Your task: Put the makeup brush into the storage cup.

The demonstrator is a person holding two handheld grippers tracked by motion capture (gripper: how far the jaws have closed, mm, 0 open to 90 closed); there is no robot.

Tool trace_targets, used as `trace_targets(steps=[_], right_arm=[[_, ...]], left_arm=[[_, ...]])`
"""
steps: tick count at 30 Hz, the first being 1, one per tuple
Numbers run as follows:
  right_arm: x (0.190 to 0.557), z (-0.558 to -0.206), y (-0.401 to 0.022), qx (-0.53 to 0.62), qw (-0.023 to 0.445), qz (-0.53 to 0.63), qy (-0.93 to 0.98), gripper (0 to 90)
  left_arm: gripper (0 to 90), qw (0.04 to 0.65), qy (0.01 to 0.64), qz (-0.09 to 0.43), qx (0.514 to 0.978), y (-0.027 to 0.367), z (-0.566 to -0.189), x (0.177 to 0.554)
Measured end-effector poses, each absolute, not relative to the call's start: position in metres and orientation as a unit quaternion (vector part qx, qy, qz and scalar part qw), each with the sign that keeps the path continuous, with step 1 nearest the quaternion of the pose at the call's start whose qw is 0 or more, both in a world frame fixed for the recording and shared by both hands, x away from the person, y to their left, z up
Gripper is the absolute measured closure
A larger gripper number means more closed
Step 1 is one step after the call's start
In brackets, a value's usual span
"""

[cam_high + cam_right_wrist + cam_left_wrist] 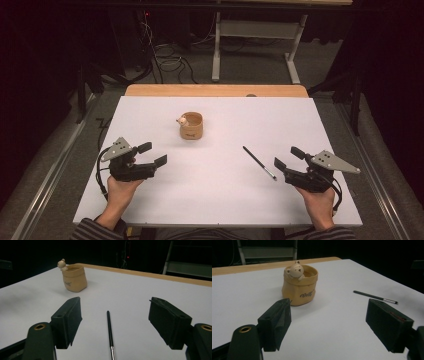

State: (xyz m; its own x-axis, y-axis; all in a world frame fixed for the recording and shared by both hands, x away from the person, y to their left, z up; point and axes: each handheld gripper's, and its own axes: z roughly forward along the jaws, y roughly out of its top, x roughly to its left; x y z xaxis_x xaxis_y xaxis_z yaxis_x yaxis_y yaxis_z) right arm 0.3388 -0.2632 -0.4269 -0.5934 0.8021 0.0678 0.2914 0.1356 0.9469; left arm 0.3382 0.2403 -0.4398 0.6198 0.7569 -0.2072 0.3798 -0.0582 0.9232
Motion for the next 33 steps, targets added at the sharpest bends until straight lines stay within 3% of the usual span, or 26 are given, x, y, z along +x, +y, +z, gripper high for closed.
trace_targets(steps=[33], right_arm=[[0.368,-0.421,-0.234,0.371,0.224,0.527,0.731,29.7]], left_arm=[[21.3,0.554,0.398,0.166,0.712,0.239,-0.44,0.338]])
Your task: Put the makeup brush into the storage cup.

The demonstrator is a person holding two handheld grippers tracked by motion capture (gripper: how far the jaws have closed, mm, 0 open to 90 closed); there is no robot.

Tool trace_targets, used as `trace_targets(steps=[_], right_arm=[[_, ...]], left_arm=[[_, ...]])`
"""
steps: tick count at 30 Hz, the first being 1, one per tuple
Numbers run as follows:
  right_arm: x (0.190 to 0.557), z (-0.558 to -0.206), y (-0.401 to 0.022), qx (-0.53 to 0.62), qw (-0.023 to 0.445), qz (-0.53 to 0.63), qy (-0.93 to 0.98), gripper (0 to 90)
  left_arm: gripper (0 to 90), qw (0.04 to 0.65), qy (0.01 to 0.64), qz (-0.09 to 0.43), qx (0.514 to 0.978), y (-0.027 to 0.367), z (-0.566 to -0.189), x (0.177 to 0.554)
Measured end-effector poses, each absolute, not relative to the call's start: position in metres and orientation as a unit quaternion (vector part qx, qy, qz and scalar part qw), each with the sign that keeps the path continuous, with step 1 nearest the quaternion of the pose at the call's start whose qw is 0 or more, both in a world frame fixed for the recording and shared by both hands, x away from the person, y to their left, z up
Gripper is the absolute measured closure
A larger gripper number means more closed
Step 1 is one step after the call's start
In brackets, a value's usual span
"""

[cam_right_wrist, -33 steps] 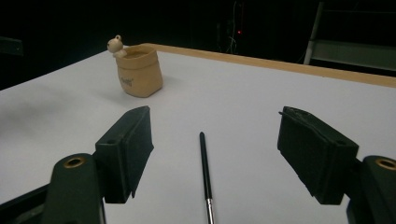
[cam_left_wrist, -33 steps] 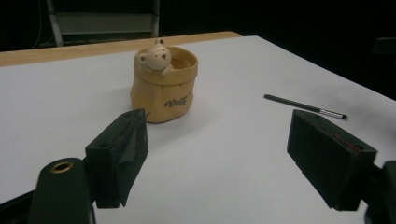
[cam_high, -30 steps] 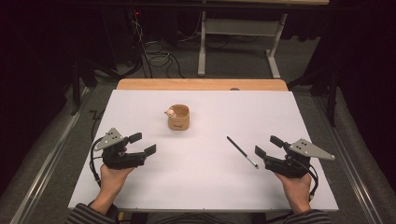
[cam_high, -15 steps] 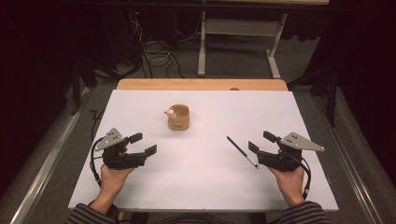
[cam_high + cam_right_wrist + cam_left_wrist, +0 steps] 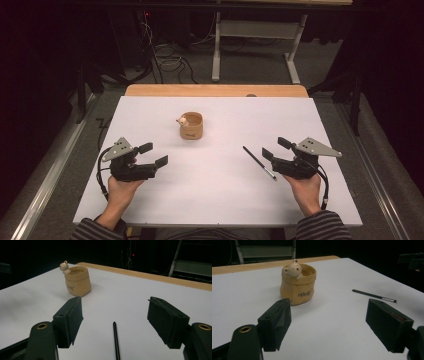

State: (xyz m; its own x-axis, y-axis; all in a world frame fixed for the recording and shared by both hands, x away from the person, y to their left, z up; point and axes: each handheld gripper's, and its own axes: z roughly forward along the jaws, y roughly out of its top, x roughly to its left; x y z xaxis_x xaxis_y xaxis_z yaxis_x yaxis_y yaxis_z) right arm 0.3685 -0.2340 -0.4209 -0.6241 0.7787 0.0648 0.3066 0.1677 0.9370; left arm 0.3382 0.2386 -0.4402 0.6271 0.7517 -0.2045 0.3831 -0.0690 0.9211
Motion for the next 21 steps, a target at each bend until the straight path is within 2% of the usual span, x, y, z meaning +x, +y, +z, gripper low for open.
trace_targets(steps=[21], right_arm=[[0.389,-0.419,-0.209,0.366,0.209,0.531,0.735,30.2]], left_arm=[[21.5,0.551,0.397,0.166,0.715,0.238,-0.44,0.338]])
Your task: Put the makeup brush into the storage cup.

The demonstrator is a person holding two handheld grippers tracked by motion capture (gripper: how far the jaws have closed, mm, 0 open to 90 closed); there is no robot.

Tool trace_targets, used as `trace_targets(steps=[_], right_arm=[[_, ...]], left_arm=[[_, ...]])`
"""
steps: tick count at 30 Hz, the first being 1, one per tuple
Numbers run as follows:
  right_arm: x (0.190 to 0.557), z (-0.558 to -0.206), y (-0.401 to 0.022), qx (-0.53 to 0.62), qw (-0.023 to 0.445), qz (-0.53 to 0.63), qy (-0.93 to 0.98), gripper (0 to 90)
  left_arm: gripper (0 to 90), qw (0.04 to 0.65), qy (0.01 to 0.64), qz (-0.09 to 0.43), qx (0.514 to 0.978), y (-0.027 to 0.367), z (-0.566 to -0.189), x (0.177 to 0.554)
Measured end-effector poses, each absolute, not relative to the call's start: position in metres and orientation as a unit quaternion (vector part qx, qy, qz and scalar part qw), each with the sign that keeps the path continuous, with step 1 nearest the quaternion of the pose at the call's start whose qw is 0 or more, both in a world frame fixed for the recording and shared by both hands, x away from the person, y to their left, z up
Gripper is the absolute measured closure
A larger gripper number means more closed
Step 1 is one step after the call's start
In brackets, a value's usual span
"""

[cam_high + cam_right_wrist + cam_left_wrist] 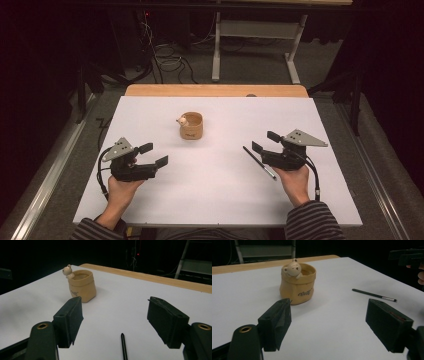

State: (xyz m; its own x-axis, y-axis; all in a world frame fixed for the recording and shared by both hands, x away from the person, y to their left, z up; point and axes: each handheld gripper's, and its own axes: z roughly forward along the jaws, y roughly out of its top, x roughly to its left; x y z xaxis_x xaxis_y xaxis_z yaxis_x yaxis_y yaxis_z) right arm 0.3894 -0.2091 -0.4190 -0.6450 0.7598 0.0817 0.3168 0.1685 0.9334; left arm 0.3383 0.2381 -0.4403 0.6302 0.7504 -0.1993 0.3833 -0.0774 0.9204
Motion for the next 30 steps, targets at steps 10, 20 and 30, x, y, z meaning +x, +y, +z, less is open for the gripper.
trace_targets(steps=[10,20,30], right_arm=[[0.397,-0.417,-0.198,0.362,0.207,0.531,0.738,30.6],[0.405,-0.415,-0.194,0.374,0.204,0.523,0.738,30.4],[0.413,-0.41,-0.189,0.388,0.183,0.487,0.761,30.7]], left_arm=[[21.5,0.551,0.396,0.166,0.716,0.238,-0.44,0.338],[21.5,0.551,0.396,0.166,0.715,0.238,-0.44,0.338],[21.5,0.551,0.396,0.165,0.716,0.237,-0.441,0.339]])
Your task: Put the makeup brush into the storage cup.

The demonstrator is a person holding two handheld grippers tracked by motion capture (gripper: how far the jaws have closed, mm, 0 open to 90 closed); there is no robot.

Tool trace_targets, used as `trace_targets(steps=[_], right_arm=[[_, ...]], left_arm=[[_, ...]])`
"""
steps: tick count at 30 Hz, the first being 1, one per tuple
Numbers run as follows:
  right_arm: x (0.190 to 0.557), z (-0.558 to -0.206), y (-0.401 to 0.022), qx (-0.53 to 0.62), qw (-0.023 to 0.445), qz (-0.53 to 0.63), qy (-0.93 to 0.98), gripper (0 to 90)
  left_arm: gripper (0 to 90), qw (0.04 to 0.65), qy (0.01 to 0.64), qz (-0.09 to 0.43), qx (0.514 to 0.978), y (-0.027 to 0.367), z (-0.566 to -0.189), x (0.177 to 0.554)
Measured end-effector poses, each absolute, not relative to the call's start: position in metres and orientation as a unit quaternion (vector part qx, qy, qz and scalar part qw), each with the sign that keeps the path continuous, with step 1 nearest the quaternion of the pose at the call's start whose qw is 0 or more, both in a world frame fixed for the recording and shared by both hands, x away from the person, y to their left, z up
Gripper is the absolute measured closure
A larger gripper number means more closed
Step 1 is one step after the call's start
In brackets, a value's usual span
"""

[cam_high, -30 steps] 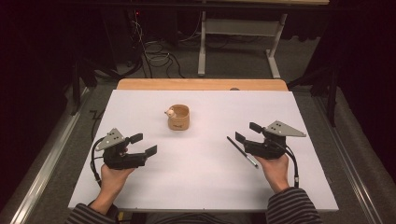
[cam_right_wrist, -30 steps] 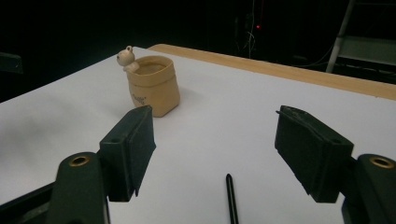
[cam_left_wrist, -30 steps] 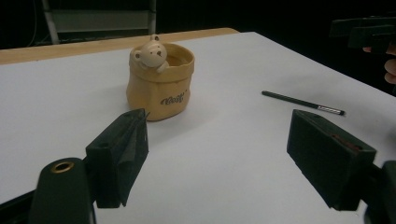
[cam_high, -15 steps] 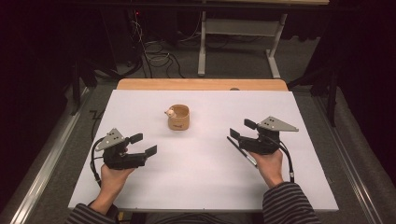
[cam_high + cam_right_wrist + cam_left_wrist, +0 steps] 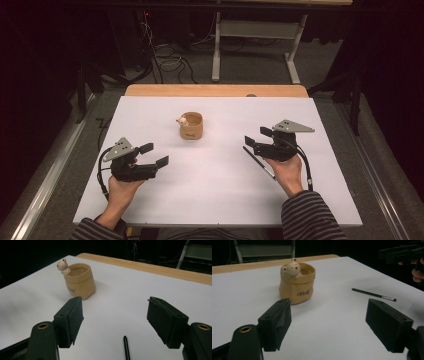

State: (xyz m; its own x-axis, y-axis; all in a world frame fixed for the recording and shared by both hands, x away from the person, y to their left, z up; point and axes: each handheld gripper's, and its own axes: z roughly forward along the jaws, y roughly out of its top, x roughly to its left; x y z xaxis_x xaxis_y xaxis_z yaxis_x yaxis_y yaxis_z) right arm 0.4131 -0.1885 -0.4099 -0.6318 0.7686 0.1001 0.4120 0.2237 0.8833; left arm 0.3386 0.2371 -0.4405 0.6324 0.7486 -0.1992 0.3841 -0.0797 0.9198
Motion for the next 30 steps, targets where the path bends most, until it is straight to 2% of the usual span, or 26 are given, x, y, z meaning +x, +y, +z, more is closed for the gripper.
trace_targets(steps=[13,30], right_arm=[[0.425,-0.407,-0.181,0.409,0.127,0.419,0.801,32.4],[0.433,-0.41,-0.172,0.404,0.091,0.333,0.847,30.4]], left_arm=[[21.5,0.549,0.395,0.164,0.718,0.237,-0.441,0.339],[21.7,0.549,0.396,0.163,0.718,0.237,-0.441,0.339]])
